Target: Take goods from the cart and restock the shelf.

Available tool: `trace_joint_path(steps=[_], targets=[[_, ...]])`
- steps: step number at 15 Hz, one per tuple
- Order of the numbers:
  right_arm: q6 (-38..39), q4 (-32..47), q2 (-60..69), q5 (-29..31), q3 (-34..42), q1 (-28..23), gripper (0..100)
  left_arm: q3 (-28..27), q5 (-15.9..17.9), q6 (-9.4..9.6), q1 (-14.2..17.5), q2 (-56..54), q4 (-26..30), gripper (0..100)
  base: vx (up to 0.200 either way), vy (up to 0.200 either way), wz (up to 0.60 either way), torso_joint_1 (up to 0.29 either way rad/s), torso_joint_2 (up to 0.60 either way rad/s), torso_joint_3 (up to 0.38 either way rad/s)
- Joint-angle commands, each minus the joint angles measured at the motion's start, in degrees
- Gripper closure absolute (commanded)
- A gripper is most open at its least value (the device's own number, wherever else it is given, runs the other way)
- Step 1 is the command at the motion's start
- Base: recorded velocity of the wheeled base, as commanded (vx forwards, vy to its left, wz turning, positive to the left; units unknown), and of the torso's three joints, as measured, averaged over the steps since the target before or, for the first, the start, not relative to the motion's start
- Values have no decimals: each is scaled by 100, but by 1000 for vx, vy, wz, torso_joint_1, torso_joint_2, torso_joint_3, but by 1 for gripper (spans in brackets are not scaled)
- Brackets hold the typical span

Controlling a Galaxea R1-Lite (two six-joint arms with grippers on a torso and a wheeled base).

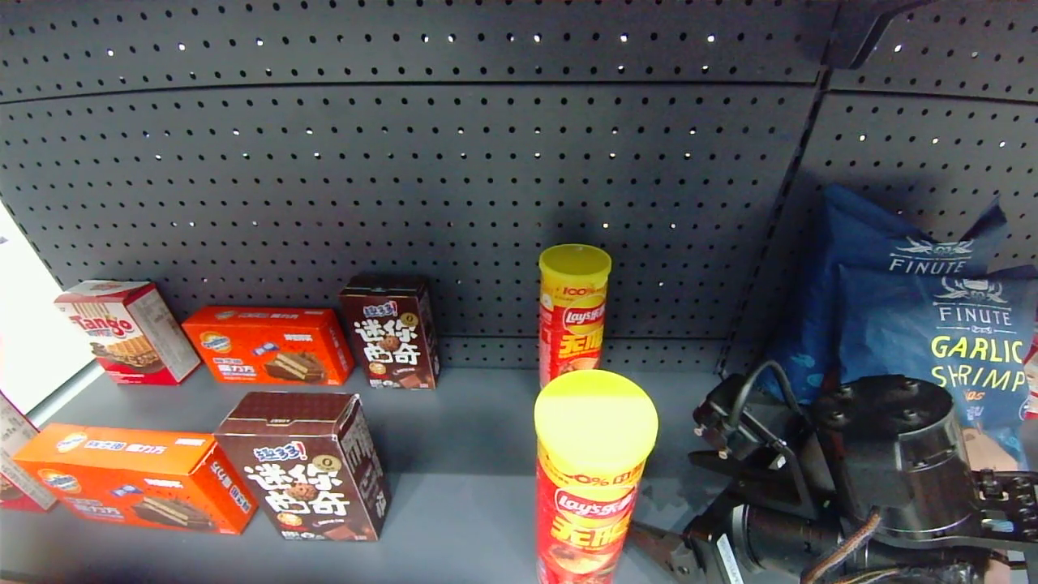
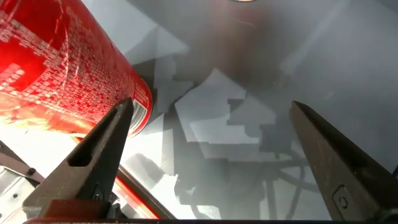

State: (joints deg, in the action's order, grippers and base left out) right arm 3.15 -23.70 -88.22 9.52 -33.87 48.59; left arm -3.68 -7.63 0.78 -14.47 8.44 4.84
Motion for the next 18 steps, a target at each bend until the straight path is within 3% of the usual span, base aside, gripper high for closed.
trace_joint_path(steps=[1,6,10,16,18], targets=[[11,-3,33,6,29,-8,0,-1,-2,1,6,9,-1,0,0,0,0,0,0,0],[266,6,666,243,20,-166,0,-1,-2,-78,14,0,-1,0,0,0,0,0,0,0],[248,76,2345,753,469,-333,0,8,-19,-69,14,-9,-1,0,0,0,0,0,0,0],[248,76,3900,1913,1514,-939,0,8,-10,-69,6,-53,-1,0,0,0,0,0,0,0],[257,58,4366,2704,1866,-1071,0,8,-19,-78,23,-167,-1,0,0,0,0,0,0,0]])
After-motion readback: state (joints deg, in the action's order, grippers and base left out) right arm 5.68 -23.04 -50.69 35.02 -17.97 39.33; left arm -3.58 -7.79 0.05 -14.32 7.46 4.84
